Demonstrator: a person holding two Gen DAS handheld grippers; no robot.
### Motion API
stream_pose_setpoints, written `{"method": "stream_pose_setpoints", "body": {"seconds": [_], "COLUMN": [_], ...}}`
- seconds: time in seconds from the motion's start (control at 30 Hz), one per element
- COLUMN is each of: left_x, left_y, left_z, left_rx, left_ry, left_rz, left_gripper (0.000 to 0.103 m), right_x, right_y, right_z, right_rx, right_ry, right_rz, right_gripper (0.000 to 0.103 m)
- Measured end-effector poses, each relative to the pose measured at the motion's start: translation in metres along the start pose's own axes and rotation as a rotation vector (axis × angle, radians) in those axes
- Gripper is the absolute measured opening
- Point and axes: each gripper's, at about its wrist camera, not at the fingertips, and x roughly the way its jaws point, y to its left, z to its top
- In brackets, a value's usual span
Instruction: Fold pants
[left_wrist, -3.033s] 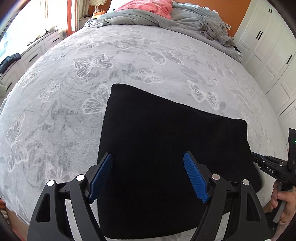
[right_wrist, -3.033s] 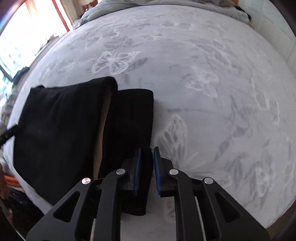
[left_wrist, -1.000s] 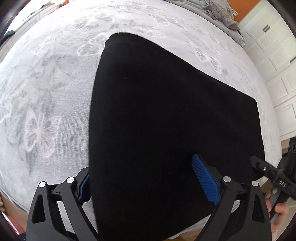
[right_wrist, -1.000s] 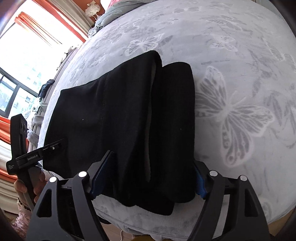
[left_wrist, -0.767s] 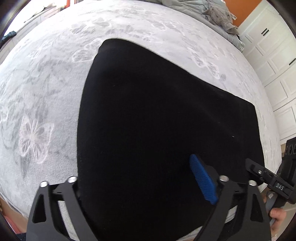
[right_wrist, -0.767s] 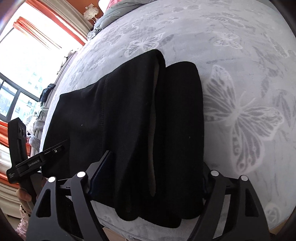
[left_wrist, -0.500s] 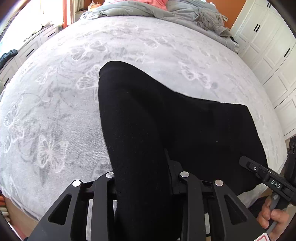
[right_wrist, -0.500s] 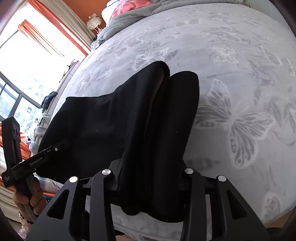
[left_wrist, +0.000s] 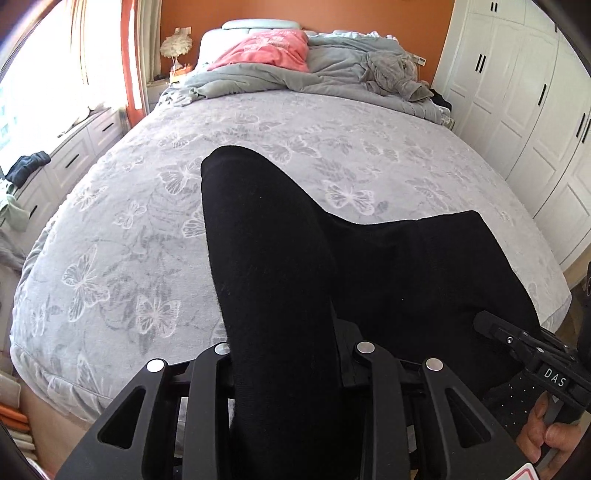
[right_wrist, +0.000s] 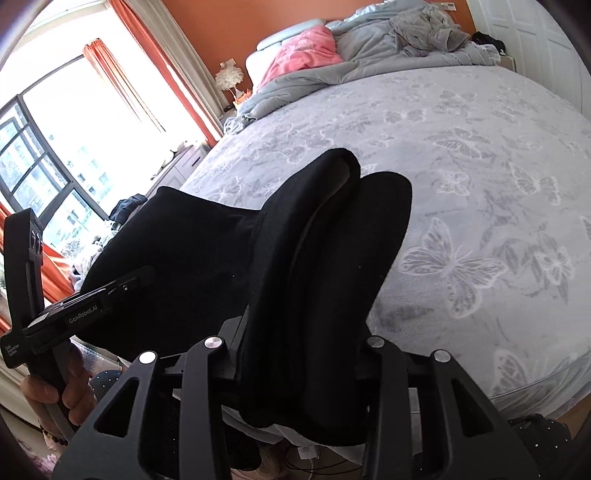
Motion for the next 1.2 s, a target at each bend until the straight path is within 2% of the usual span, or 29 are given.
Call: {"method": "stream_pose_setpoints", "body": {"seconds": [0.3, 0.63, 0.9, 1.2], "left_x": [-0.066, -0.120, -0.139, -0.129], "left_y": [-0.009, -0.028, -0.038, -0.036], "left_z": [0.010, 0.049, 0.087, 0.145], "left_rx": [0.043, 0.075, 0.104, 0.090], "left_ry": [-0.120, -0.281, -0.381, -0.452], "left_rz": [-0.012, -0.005, 0.007, -0.001], "left_gripper": [0.025, 0.025, 0.025, 0.026], "right_x": [-0.065, -0.121, -0.140, -0.128], "right_y": [0.018, 0.039, 0.051, 0.050], "right_z": [0.012, 0.054, 0.095, 0.157], "right_rx": [-0.035, -0.094, -0.137, -0.169], "right_ry": [-0.136, -0.302, -0.397, -0.451], "right_rz": [0.035, 0.074, 0.083, 0.091], "right_gripper": [0.035, 0.036, 0.036, 0.036]}}
